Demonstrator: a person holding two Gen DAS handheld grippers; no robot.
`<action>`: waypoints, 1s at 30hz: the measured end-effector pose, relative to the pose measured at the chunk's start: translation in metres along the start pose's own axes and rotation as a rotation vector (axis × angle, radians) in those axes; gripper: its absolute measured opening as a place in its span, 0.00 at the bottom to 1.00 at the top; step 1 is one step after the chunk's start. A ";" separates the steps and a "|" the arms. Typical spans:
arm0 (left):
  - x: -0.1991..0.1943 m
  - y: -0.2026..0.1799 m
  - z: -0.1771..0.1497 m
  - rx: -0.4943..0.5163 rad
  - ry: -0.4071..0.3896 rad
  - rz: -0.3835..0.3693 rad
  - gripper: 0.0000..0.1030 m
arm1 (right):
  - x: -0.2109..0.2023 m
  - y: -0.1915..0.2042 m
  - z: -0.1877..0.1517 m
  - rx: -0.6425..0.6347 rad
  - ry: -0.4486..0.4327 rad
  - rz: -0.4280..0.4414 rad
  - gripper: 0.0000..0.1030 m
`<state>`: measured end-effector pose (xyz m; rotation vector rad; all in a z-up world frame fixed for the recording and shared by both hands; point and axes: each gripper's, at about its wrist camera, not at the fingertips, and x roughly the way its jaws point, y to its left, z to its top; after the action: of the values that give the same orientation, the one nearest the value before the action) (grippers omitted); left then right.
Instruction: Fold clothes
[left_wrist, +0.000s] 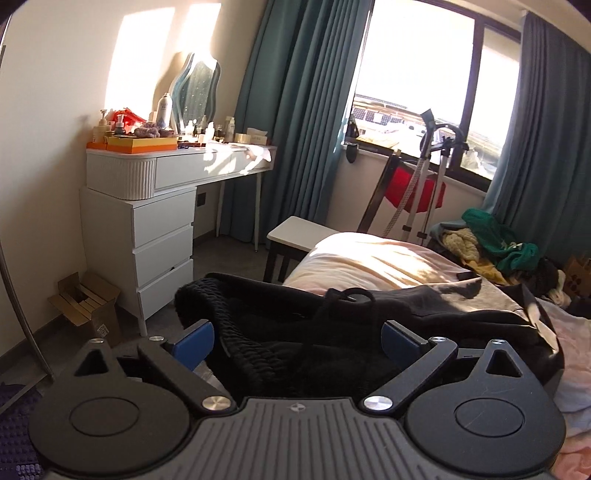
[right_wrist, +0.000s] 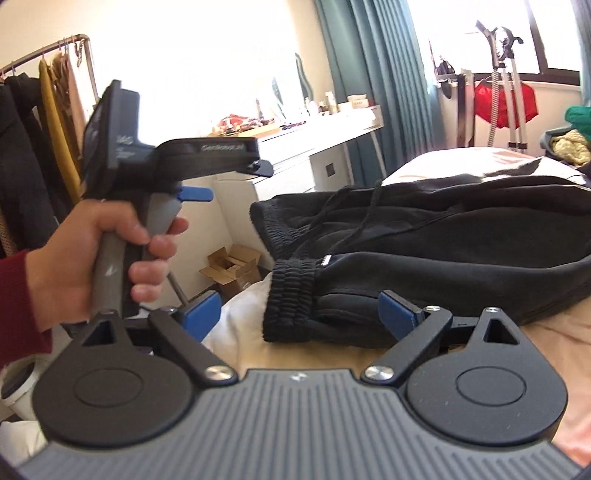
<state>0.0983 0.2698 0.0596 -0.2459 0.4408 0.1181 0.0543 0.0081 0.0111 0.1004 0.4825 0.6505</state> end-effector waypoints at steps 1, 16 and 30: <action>-0.011 -0.015 -0.005 0.006 -0.007 -0.024 0.96 | -0.013 -0.009 0.003 0.000 -0.016 -0.027 0.91; -0.067 -0.204 -0.101 0.176 -0.068 -0.174 0.96 | -0.152 -0.171 0.006 0.071 -0.227 -0.402 0.91; -0.002 -0.199 -0.149 0.193 0.009 -0.180 0.99 | -0.147 -0.221 -0.022 0.151 -0.219 -0.497 0.91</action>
<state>0.0693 0.0391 -0.0282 -0.0955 0.4343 -0.1020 0.0659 -0.2576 -0.0026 0.1852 0.3260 0.1127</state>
